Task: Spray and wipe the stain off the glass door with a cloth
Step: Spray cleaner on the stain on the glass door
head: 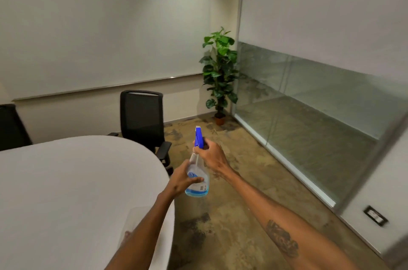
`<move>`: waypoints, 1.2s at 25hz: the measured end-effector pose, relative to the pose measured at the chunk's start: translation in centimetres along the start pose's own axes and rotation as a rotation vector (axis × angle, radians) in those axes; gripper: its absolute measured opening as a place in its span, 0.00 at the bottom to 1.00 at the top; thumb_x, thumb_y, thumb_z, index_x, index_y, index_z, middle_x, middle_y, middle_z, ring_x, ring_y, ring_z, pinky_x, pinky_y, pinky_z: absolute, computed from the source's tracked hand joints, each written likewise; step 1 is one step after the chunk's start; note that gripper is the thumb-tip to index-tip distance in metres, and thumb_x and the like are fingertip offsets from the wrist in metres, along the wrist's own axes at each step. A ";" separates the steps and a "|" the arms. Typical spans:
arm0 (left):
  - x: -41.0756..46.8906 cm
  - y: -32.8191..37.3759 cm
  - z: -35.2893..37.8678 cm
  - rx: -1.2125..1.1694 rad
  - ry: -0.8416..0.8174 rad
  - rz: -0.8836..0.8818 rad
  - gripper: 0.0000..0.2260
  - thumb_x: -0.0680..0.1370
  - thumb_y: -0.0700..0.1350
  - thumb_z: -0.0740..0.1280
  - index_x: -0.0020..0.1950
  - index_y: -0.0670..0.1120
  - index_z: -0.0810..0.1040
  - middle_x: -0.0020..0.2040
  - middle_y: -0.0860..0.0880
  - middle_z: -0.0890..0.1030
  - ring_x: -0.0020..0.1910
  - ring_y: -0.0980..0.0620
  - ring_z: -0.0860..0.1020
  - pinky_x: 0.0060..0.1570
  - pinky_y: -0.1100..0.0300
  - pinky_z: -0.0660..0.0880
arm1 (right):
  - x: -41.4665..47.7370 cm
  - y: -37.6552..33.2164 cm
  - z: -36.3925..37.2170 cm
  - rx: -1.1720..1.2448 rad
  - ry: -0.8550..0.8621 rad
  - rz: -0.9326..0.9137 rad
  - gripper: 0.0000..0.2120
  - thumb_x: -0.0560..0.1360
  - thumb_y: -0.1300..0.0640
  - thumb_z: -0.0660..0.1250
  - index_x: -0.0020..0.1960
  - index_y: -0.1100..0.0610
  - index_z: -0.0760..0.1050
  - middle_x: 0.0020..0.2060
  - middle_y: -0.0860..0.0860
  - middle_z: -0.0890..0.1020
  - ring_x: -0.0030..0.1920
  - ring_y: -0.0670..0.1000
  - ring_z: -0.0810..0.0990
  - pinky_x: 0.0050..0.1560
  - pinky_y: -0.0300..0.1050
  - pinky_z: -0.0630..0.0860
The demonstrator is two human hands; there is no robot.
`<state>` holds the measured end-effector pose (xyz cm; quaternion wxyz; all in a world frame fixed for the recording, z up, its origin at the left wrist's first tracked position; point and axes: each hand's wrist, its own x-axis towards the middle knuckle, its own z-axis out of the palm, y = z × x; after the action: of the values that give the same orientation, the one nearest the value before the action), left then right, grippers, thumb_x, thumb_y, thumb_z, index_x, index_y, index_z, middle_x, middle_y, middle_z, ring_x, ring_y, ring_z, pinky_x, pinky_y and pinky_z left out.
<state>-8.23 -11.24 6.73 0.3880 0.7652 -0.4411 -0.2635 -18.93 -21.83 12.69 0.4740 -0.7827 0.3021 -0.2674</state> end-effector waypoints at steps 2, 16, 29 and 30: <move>0.8 3.2 2.7 0.006 -0.047 0.058 0.25 0.74 0.46 0.77 0.68 0.43 0.75 0.62 0.44 0.83 0.58 0.46 0.84 0.60 0.47 0.81 | -1.4 0.6 -4.4 -0.045 0.091 -0.012 0.15 0.73 0.47 0.67 0.54 0.55 0.81 0.46 0.55 0.86 0.46 0.56 0.85 0.50 0.53 0.83; -1.3 32.2 34.9 -0.060 -0.374 0.411 0.28 0.67 0.51 0.82 0.65 0.49 0.79 0.56 0.52 0.85 0.54 0.52 0.84 0.53 0.60 0.82 | -19.7 8.5 -42.0 -0.233 0.818 -0.020 0.15 0.76 0.40 0.67 0.42 0.48 0.67 0.32 0.45 0.74 0.32 0.44 0.71 0.33 0.36 0.66; -9.3 56.9 66.3 -0.099 -0.739 0.816 0.25 0.64 0.65 0.76 0.55 0.54 0.80 0.49 0.56 0.86 0.46 0.58 0.85 0.44 0.63 0.82 | -39.9 13.8 -72.1 -0.507 1.464 0.182 0.14 0.78 0.45 0.66 0.47 0.55 0.66 0.33 0.50 0.75 0.32 0.55 0.73 0.32 0.44 0.65; -9.8 58.8 68.6 -0.093 -0.760 0.856 0.23 0.64 0.65 0.76 0.54 0.56 0.80 0.48 0.57 0.86 0.44 0.60 0.85 0.41 0.65 0.80 | -41.2 14.2 -74.4 -0.524 1.504 0.207 0.14 0.78 0.45 0.65 0.46 0.54 0.66 0.32 0.50 0.75 0.31 0.55 0.72 0.31 0.43 0.63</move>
<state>-91.68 -45.58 17.48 0.3075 0.3522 -0.8079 -0.3586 -102.32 -40.32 24.72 -0.0331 -0.4468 0.6646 -0.5980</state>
